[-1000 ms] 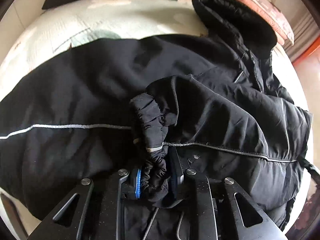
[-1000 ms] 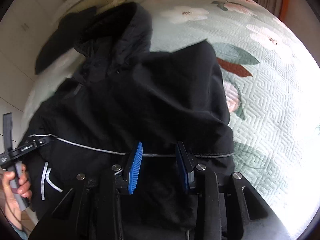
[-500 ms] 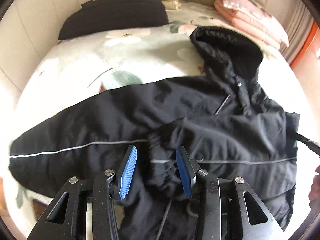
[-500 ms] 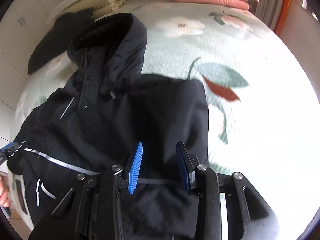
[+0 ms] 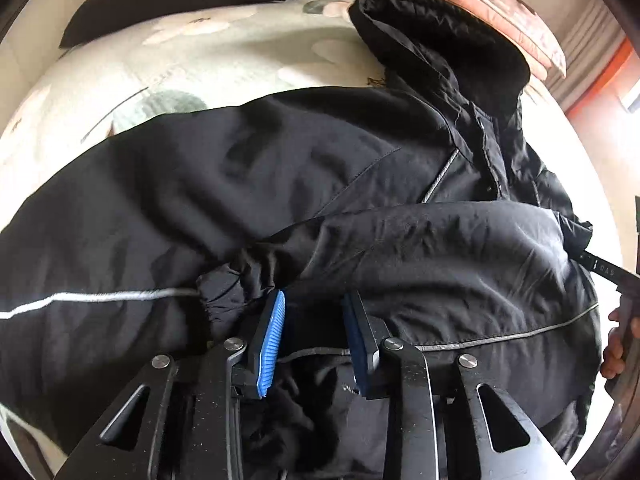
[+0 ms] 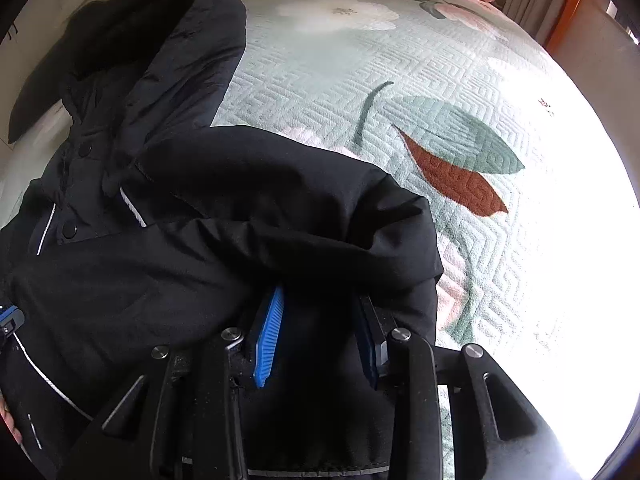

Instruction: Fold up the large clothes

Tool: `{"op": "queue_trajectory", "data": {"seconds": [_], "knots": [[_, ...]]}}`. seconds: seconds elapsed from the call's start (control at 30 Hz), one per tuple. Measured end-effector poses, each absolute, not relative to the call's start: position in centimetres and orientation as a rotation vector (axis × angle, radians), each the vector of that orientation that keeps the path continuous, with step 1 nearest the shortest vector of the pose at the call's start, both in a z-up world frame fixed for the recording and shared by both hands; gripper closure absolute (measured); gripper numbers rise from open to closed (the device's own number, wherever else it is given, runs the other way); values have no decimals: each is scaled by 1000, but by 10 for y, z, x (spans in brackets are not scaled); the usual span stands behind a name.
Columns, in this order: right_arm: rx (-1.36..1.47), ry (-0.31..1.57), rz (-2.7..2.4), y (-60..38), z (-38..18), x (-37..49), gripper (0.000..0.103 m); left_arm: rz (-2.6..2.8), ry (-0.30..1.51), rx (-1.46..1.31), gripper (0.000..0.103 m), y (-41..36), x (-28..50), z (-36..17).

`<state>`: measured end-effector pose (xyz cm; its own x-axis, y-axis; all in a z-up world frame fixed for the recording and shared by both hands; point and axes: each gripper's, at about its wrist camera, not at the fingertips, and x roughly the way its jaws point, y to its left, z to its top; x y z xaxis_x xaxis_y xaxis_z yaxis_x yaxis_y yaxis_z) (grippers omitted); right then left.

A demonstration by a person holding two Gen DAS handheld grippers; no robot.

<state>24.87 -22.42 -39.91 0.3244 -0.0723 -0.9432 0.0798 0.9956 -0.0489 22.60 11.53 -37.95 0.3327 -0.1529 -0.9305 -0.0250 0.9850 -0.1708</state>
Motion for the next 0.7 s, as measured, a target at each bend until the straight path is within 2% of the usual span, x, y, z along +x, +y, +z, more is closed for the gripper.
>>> {"op": "queue_trajectory", "data": {"seconds": [0.1, 0.13, 0.17, 0.2, 0.27, 0.37, 0.43, 0.47, 0.5, 0.7], "knots": [[-23, 1201, -44, -218, -371, 226, 62, -80, 1228, -144, 70, 112, 213, -360], [-13, 1192, -11, -209, -362, 216, 54, -92, 1217, -135, 69, 106, 206, -349], [0, 1191, 23, -199, -355, 205, 45, -108, 1210, -137, 61, 99, 199, -341], [9, 1192, 61, -190, -350, 193, 44, -128, 1201, -142, 49, 91, 191, -334], [-16, 1213, 115, -167, -350, 170, 44, -167, 1179, -144, 36, 70, 175, -325], [-33, 1279, 172, -145, -378, 151, 46, -186, 1210, -119, 36, 39, 167, -347], [-99, 1305, 155, -138, -403, 145, 52, -144, 1257, -103, 41, 37, 167, -373], [-117, 1305, 149, -138, -412, 144, 52, -129, 1271, -95, 47, 37, 167, -384], [-103, 1304, 151, -140, -416, 144, 52, -125, 1273, -95, 48, 39, 167, -392], [-101, 1314, 121, -139, -411, 150, 51, -156, 1255, -124, 47, 48, 161, -383]]}}
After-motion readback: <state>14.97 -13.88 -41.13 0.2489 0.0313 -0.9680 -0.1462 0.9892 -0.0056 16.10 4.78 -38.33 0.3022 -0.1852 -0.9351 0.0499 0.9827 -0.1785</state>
